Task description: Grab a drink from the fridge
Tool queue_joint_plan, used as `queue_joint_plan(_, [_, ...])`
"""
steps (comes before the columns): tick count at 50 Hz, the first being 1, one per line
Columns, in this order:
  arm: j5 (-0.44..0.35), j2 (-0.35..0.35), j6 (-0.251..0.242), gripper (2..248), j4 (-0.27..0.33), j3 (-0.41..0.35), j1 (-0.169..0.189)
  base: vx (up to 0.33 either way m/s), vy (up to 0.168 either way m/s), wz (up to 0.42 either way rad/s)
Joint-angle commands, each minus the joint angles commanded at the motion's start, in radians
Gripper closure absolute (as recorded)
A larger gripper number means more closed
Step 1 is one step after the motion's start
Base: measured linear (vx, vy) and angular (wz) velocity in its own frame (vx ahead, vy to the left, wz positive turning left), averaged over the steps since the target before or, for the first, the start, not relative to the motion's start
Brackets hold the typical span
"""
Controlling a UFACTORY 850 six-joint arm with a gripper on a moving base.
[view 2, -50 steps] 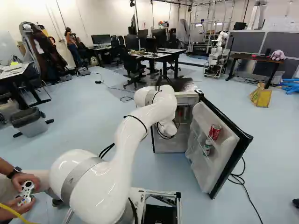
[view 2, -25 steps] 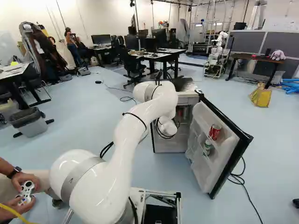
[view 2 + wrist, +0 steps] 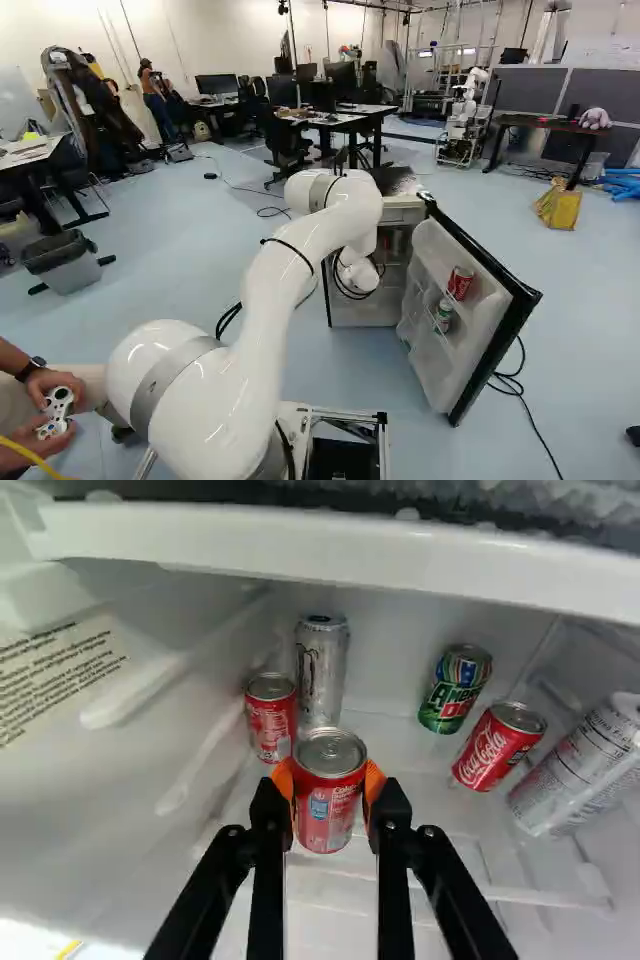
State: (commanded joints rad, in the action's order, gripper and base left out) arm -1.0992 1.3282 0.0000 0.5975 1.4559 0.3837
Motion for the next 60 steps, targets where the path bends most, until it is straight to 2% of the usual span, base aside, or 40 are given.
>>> queue_joint_plan(15, [0.000, -0.033, 0.000, 162, 0.000, -0.056, 0.007, 0.000, 0.000, 0.000])
queue_joint_plan(33, [0.000, -0.115, 0.000, 162, 0.000, -0.155, 0.017, 0.000, 0.000, 0.000])
queue_joint_plan(60, [0.000, -0.194, 0.000, 162, -0.003, -0.300, 0.042, 0.000, 0.000, 0.000])
